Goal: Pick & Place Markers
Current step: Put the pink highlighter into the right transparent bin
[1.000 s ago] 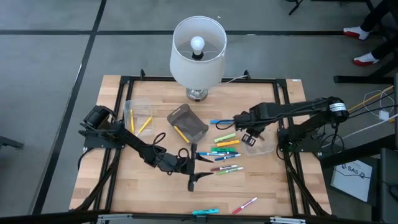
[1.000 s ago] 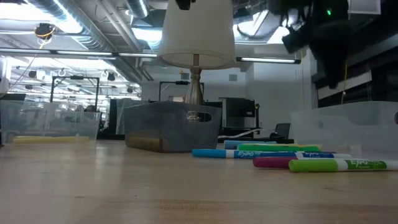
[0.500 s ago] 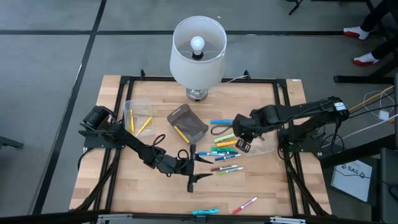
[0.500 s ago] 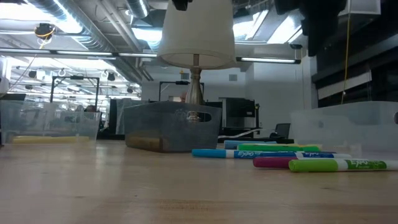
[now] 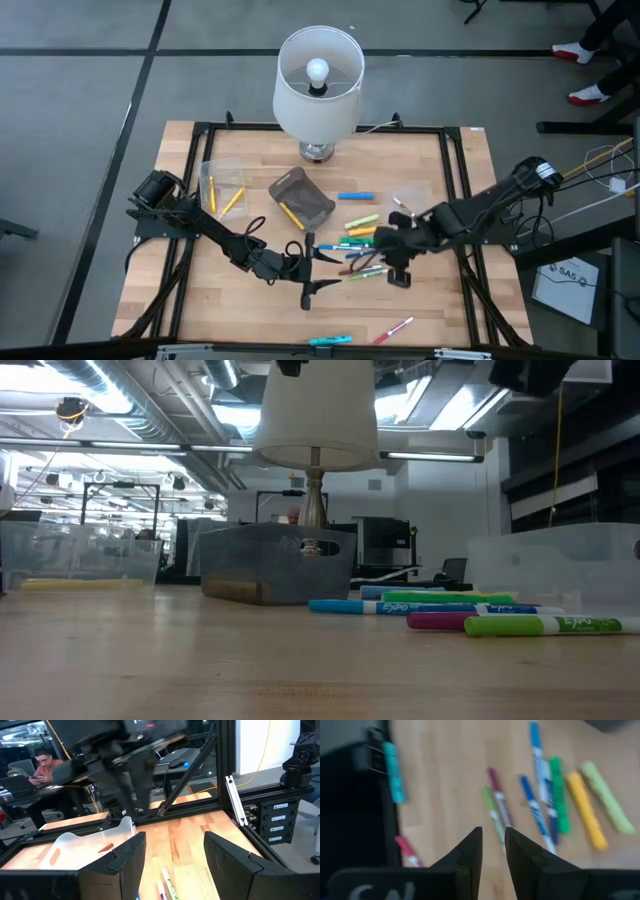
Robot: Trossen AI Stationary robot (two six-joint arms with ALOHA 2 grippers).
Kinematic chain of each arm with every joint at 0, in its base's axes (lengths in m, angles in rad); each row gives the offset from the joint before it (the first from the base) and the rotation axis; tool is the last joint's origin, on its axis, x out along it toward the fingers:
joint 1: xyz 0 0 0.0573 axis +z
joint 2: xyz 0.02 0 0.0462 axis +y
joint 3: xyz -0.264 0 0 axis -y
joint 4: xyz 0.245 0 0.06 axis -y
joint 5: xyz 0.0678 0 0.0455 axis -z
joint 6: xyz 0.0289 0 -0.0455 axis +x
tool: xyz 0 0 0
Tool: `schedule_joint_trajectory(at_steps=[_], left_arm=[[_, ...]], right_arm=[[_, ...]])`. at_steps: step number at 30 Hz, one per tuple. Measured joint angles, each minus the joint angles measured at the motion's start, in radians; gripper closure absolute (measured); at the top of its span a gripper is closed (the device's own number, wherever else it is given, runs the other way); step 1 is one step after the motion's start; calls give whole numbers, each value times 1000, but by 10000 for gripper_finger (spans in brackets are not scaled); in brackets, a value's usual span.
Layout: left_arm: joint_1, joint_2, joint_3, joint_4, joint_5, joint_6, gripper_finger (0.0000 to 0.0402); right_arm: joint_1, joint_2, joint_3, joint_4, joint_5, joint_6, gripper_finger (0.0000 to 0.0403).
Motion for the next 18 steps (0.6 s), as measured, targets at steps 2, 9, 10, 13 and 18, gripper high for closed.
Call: schedule_joint_trajectory(at_steps=[2,9,10,13,18], left_arm=[[0,0,0,0,0,-3,206],[-3,0,0,-1,1,-61,205],[-5,0,0,-1,0,-66,205],[-11,0,0,-9,1,-69,206],[-16,0,0,-14,2,-69,206]], right_arm=[[29,5,0,48,1,-1,319],[112,44,0,190,0,3,319],[123,53,0,206,0,4,319],[151,87,0,262,0,5,319],[190,154,0,302,0,6,319]])
